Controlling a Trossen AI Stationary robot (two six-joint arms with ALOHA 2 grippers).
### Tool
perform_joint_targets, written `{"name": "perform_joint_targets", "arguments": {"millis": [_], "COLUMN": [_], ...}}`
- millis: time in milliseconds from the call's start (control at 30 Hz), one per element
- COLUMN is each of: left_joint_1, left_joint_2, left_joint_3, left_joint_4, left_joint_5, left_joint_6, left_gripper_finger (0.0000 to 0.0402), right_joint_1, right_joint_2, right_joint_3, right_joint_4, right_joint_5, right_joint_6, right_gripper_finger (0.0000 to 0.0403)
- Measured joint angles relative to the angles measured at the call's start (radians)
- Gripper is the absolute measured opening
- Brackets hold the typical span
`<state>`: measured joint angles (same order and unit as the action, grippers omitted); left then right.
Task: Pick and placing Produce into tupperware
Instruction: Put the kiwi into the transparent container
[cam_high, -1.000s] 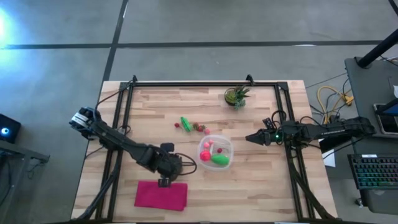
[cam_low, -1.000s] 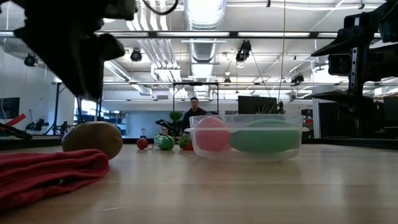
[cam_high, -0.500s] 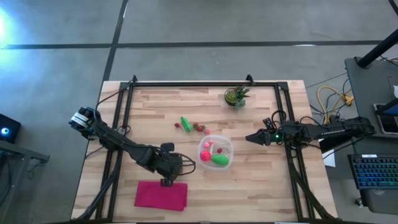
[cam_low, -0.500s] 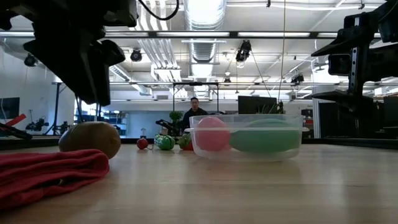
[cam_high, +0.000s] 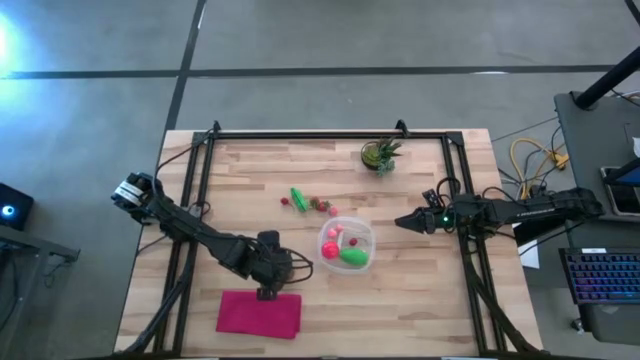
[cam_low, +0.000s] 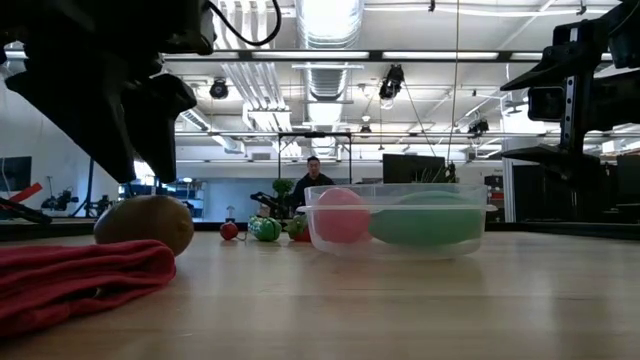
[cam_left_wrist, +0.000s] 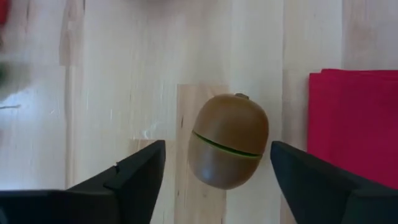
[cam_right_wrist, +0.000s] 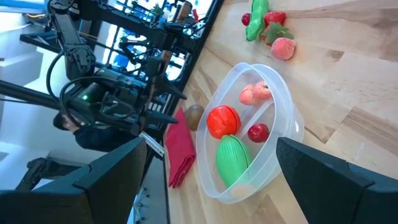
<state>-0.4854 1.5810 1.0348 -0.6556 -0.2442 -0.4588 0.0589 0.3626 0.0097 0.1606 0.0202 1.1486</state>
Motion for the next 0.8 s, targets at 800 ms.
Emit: {"name": "perform_joint_targets", "arguments": {"millis": [800], "left_joint_1": [0.021], "left_joint_2": [0.002], "left_joint_3": [-0.149], "left_joint_4": [0.220], "left_joint_5": [0.022], "left_joint_6": [0.098], "left_gripper_finger": [0.0290], "right_joint_1": [0.000], "right_joint_2": [0.000], "right_joint_3": [0.000], "right_joint_4": [0.000], "right_joint_5": [0.000], "right_joint_6": [-0.001], "right_gripper_finger": [0.0352]}}
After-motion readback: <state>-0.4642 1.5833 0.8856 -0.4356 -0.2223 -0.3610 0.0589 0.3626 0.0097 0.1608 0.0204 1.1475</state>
